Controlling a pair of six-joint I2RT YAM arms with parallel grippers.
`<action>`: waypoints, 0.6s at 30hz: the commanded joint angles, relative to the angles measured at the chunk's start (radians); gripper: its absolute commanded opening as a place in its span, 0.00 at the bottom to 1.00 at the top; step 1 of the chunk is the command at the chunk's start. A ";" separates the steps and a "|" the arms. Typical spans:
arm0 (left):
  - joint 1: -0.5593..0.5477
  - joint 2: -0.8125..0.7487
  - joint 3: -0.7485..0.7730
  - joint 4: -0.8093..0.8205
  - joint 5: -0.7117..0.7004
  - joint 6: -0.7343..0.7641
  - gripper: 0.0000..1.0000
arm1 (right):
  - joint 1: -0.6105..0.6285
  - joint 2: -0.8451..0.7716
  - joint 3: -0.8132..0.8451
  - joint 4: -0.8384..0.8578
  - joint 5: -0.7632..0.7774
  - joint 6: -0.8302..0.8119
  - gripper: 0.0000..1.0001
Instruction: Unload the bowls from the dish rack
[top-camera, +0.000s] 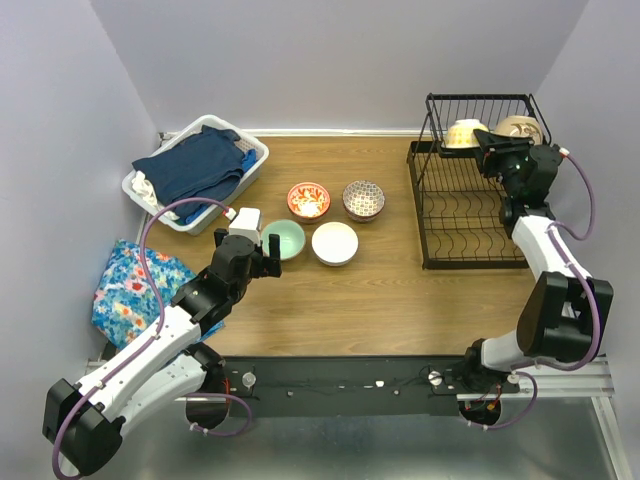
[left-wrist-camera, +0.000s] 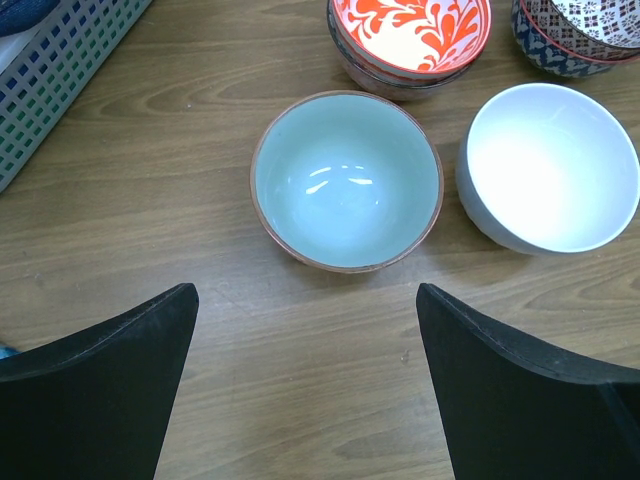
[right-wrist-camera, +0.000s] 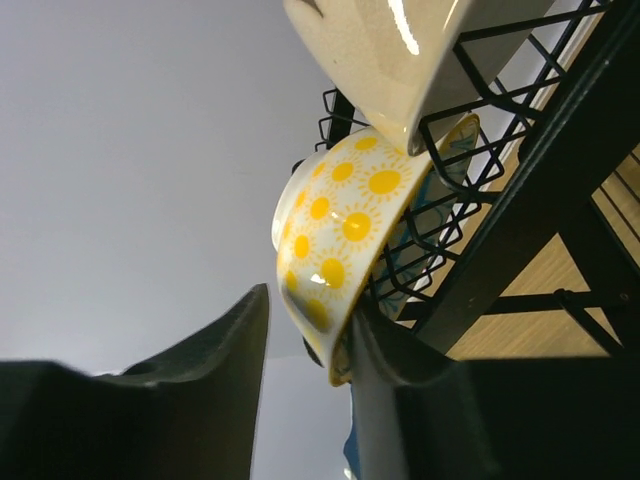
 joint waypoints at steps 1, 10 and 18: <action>0.005 -0.001 0.025 0.028 0.015 0.003 0.99 | 0.010 0.023 -0.013 0.101 0.026 0.009 0.38; 0.005 -0.004 0.022 0.031 0.017 0.005 0.99 | 0.017 0.050 0.000 0.185 0.021 0.035 0.23; 0.005 -0.009 0.022 0.031 0.015 0.006 0.99 | 0.028 0.083 0.035 0.237 0.024 0.043 0.13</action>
